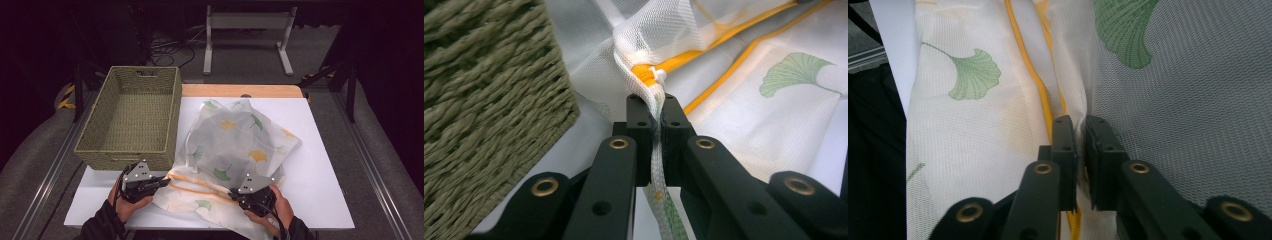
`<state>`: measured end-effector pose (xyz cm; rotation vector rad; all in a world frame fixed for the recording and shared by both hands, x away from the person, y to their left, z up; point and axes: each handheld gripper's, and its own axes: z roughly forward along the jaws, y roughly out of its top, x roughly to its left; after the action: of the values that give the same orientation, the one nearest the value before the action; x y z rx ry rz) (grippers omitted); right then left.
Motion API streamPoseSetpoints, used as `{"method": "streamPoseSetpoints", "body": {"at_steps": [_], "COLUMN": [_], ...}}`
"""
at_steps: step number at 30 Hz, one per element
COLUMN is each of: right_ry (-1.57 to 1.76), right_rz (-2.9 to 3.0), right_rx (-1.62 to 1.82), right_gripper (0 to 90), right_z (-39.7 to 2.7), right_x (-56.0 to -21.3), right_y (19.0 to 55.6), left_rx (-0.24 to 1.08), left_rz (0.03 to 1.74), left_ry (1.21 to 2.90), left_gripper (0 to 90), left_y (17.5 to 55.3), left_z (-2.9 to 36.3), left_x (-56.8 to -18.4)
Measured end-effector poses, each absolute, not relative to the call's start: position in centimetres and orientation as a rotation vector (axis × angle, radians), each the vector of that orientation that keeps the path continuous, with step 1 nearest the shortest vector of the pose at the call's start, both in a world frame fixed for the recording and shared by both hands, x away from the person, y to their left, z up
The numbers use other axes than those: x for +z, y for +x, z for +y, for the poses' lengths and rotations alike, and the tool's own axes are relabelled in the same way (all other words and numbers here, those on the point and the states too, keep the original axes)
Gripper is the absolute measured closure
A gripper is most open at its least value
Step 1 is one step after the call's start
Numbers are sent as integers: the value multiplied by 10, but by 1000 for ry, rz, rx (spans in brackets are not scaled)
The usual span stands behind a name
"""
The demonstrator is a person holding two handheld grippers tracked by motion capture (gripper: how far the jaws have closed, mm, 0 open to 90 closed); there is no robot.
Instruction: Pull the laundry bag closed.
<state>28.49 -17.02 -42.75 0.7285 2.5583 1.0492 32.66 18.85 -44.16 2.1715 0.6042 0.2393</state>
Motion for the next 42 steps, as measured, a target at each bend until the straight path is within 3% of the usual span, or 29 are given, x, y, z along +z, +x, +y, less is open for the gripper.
{"method": "streamPoseSetpoints", "body": {"at_steps": [4,9,21,39,42], "right_ry": [742,707,558,481,472], "right_rz": [2545,2505,2406,2582,2598], "right_rx": [1089,1122,1291,1276,1260], "right_gripper": [724,665,821,771,766], "right_z": [-170,-167,-140,-69,-64], "right_x": [-424,-412,-382,-410,-414], "right_y": [284,277,263,292,295], "left_rx": [232,236,213,209,229], "left_rz": [604,595,532,485,477], "left_ry": [2169,2172,2172,2214,2232], "left_gripper": [867,868,870,807,860], "left_y": [326,325,315,305,301], "left_z": [187,184,172,168,168], "left_x": [-442,-442,-438,-442,-441]}}
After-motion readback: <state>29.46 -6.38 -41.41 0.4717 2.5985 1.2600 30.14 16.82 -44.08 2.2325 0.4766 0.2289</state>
